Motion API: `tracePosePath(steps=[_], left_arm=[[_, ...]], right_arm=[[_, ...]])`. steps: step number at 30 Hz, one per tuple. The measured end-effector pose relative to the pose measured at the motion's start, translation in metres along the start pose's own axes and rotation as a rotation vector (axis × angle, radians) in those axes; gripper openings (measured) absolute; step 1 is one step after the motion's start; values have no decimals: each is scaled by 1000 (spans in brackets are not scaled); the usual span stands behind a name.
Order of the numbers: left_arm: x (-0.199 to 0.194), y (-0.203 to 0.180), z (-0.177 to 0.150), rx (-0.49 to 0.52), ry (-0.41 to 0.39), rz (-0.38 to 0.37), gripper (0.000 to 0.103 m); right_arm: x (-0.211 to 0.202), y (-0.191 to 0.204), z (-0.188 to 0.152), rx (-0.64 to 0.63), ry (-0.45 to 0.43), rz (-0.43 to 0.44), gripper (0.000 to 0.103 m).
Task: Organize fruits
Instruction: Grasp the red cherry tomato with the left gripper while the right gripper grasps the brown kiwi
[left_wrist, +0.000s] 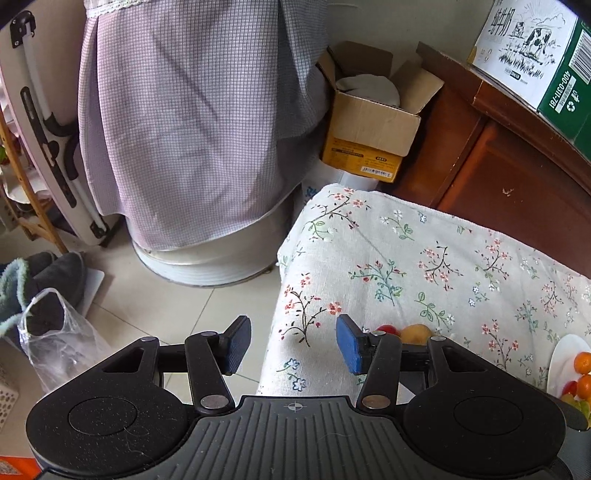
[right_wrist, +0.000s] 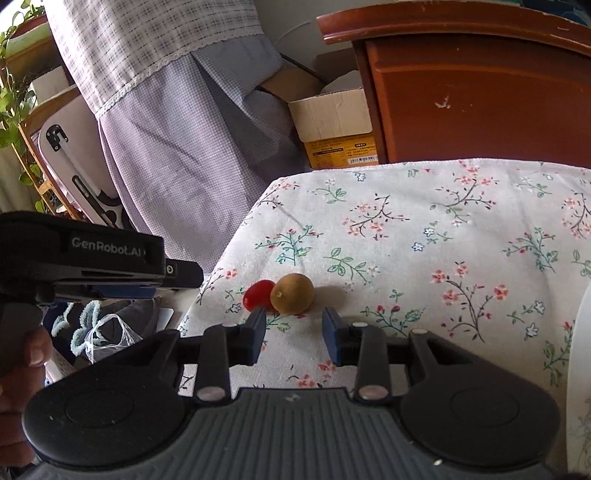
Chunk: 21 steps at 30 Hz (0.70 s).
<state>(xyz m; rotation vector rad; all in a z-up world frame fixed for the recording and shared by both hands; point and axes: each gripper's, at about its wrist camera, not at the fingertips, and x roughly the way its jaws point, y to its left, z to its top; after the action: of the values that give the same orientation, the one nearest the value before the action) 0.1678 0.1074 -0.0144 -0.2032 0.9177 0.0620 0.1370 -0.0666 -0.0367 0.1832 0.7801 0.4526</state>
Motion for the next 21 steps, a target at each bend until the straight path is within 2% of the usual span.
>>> tracePosePath(steps=[6, 10, 12, 13, 21], left_arm=[[2, -4, -4, 55, -21, 11, 48], [4, -5, -5, 46, -10, -34, 48], [5, -7, -6, 60, -11, -41, 48], [5, -9, -7, 69, -13, -44, 48], [8, -26, -15, 165, -61, -109, 48]], right_arm=[[5, 3, -1, -54, -28, -29, 35], [8, 2, -1, -74, -46, -21, 35], [9, 2, -1, -83, -51, -17, 30], [9, 1, -1, -80, -52, -8, 27], [-8, -15, -6, -2, -70, -35, 27]])
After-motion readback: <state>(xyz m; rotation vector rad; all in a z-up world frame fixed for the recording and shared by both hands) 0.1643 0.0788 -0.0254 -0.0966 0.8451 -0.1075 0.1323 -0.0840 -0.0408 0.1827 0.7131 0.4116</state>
